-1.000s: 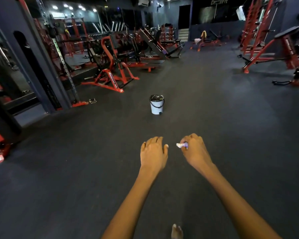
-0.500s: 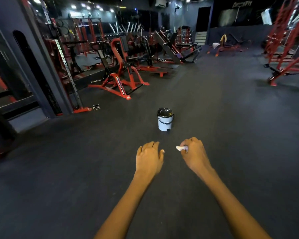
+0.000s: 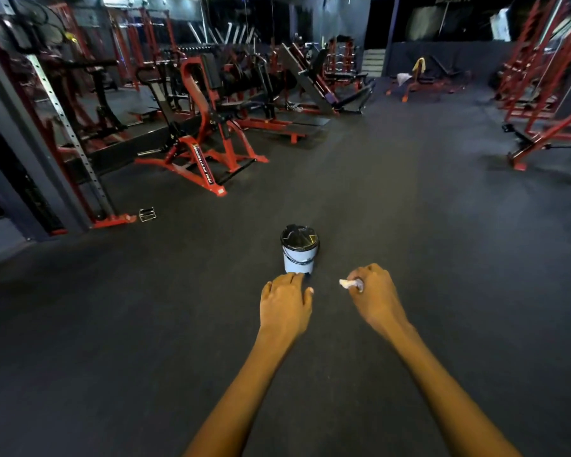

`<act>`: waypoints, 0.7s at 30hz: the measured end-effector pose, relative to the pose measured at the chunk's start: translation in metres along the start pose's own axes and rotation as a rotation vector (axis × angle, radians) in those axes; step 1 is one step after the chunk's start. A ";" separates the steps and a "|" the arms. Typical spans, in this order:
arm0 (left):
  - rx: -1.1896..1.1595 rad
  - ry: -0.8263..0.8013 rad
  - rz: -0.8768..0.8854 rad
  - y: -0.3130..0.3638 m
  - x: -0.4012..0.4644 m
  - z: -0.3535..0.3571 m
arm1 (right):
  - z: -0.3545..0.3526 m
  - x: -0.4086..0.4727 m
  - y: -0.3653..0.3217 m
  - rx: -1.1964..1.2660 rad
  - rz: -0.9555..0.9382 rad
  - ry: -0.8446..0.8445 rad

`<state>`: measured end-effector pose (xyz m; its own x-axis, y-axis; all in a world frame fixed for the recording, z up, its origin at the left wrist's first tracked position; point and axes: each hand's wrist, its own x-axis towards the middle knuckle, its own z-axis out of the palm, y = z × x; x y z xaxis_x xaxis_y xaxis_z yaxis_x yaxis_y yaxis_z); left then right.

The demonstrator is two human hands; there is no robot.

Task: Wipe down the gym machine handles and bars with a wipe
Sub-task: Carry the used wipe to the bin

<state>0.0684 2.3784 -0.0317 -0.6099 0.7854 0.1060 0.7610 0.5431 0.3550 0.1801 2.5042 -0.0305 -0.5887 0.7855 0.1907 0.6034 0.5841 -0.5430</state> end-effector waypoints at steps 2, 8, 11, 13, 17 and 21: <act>0.001 0.001 0.005 0.001 0.047 0.009 | 0.009 0.046 0.015 0.010 0.018 0.001; 0.005 0.015 -0.019 -0.002 0.196 0.047 | 0.044 0.195 0.059 0.075 0.021 -0.001; 0.031 0.013 -0.045 0.002 0.271 0.071 | 0.060 0.274 0.078 0.077 -0.015 -0.023; 0.035 0.004 -0.071 0.007 0.324 0.083 | 0.068 0.328 0.091 0.058 -0.033 -0.072; 0.043 -0.010 -0.094 0.015 0.422 0.093 | 0.080 0.436 0.110 0.060 -0.057 -0.110; 0.035 -0.010 -0.138 0.008 0.502 0.106 | 0.100 0.529 0.120 0.070 -0.048 -0.132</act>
<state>-0.2084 2.8087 -0.0737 -0.7070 0.7055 0.0494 0.6777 0.6558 0.3327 -0.1128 2.9689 -0.0767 -0.6840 0.7209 0.1113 0.5369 0.6008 -0.5923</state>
